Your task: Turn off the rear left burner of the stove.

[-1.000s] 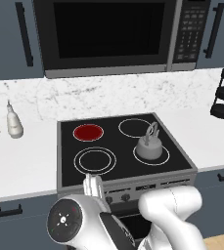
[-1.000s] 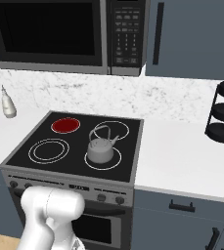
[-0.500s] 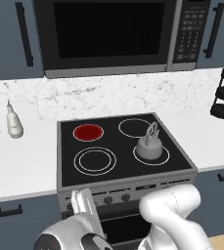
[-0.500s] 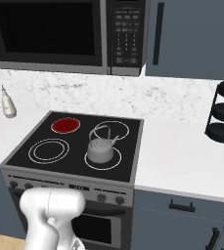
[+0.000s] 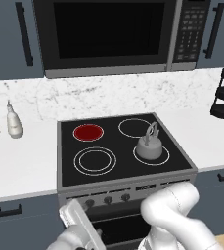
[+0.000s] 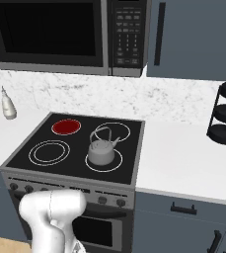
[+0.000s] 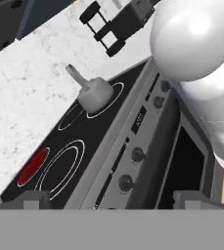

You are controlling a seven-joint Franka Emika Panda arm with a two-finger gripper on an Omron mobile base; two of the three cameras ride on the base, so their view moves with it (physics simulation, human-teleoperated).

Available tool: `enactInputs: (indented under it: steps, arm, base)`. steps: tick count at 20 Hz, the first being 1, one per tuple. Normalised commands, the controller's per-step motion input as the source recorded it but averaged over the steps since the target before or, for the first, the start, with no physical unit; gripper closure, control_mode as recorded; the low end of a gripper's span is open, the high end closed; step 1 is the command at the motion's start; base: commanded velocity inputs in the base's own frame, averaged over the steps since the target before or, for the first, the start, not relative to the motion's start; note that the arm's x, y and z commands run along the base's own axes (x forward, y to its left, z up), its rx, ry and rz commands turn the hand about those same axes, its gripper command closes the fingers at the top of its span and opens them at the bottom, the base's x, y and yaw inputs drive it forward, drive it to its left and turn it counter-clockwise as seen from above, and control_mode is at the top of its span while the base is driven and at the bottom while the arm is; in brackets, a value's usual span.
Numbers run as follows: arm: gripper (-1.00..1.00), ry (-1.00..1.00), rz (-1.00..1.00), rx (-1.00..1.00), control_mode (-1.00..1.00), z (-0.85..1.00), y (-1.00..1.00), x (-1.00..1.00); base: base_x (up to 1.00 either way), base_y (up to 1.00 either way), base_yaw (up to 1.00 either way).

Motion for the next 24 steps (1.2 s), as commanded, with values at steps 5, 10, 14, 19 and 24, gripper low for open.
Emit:
enactInputs:
  steps: [5, 10, 14, 19, 24]
  arm:
    - [-1.0, -0.27, 0.18, -0.05, -1.0, -1.0, 0.0, 0.32]
    - [-1.0, -0.59, -0.03, 0.18, -1.0, -0.91, -0.01, -0.12]
    - [-1.0, -0.29, -0.05, 0.31, -1.0, -0.2, 0.06, -0.02]
    - [-1.0, 0.0, 0.0, 0.01, -1.0, -0.01, 0.1, 0.05]
    - [-1.0, -0.06, 0.01, 0.09, -1.0, -0.01, 0.05, -0.04]
  base:
    - [0.0, 0.0, 0.0]
    - [0.0, 0.0, 0.0]
    - [0.0, 0.0, 0.0]
    - [0.0, 0.0, 0.0]
    - [0.0, 0.0, 0.0]
